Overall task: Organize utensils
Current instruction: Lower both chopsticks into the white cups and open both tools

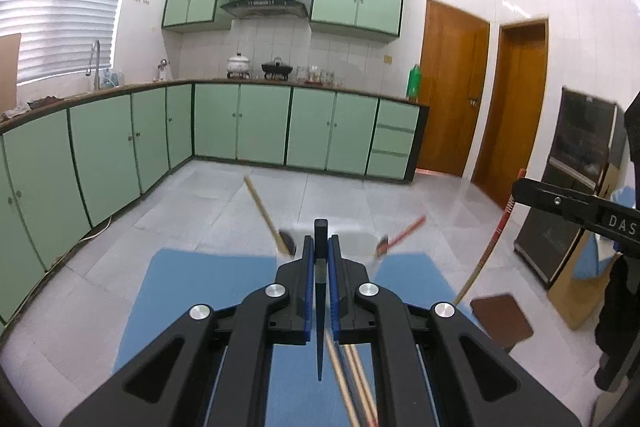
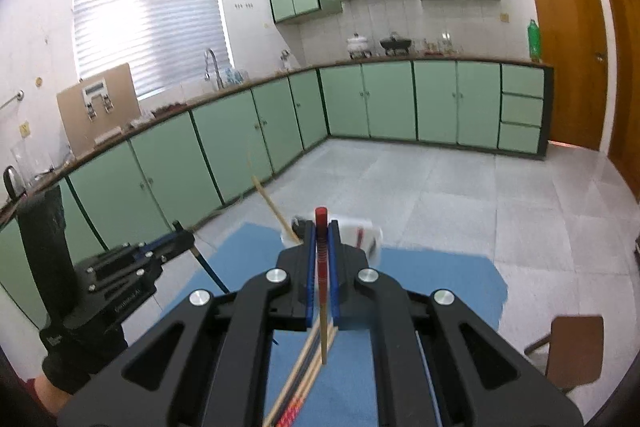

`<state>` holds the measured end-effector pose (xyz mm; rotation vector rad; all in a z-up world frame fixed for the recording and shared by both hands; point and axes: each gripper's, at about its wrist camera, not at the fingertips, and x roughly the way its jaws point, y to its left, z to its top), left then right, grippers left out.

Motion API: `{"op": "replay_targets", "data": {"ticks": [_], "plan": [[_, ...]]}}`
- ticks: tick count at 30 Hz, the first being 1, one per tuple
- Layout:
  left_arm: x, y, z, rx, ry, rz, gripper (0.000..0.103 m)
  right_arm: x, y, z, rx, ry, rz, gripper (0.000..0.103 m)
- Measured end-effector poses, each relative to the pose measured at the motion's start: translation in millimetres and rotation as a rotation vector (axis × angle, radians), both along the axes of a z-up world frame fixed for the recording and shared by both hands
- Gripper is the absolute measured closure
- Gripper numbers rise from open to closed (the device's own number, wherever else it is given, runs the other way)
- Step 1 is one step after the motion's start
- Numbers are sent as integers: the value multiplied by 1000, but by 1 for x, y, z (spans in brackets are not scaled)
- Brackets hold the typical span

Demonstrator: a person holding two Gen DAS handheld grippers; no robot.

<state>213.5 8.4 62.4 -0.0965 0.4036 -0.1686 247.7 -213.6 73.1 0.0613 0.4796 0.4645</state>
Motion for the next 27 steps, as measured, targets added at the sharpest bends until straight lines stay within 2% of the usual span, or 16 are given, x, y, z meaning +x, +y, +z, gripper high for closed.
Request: {"op": "replay_targets", "data": {"ticks": [8, 12, 15, 19, 27], "plan": [[35, -7, 57, 5, -164, 9, 96, 54, -4, 56, 66, -101, -56, 98], [57, -15, 71, 22, -221, 15, 96, 79, 0, 64, 42, -139, -95, 98], [77, -22, 69, 44, -241, 16, 96, 97, 7, 58, 6, -159, -124, 98], [101, -29, 50, 59, -244, 18, 96, 118, 15, 34, -35, -159, -143, 98], [130, -20, 11, 12, -118, 20, 94, 141, 22, -11, -48, -65, -143, 94]]}}
